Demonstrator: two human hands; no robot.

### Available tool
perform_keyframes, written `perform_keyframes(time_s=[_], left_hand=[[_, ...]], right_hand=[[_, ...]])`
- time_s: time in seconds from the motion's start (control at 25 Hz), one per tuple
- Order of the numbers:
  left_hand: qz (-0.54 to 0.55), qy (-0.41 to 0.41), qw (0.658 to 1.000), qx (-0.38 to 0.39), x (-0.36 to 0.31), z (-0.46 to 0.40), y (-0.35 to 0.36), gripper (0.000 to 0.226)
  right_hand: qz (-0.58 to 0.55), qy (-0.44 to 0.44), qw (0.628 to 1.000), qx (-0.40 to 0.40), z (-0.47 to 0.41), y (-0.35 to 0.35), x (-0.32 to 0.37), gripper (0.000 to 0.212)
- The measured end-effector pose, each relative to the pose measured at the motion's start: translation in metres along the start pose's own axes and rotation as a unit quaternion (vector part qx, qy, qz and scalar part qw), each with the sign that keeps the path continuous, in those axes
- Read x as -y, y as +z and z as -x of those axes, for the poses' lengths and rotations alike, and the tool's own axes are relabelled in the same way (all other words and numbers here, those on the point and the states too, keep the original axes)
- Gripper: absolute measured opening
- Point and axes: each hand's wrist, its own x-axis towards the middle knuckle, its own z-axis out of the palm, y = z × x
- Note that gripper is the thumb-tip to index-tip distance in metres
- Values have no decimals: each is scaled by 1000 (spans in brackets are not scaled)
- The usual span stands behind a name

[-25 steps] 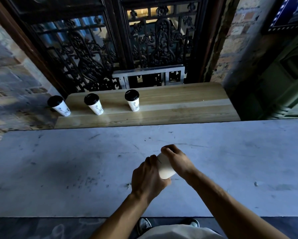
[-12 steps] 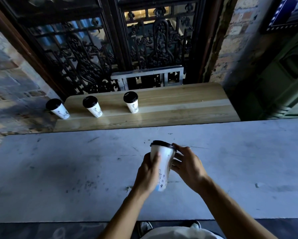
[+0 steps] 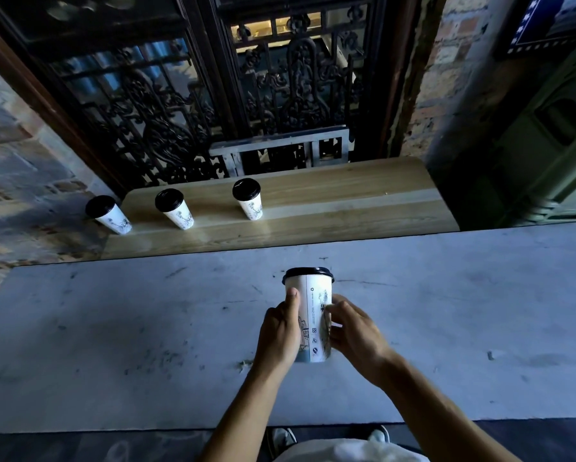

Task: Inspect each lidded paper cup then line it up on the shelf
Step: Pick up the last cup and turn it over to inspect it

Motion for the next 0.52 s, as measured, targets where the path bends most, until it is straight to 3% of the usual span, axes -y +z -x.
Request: perform_keyframes(time_s=[0.12,0.28,0.4,0.52], left_hand=[[-33,27,998,-43,-12,3,1,63],[43,98,990,-94,-18,11,10,26],[44,174,976,-124,-16,23,19,27],[16,200,970,-138,-19,36,22,26]], right_hand=[[18,-2,1000,-20,3,-8,9,31],[29,-8,999,-22,7,-23,20,29],[35,-2,999,-17,9,-34,24,29],[38,4,999,7,10,-40,27,25]])
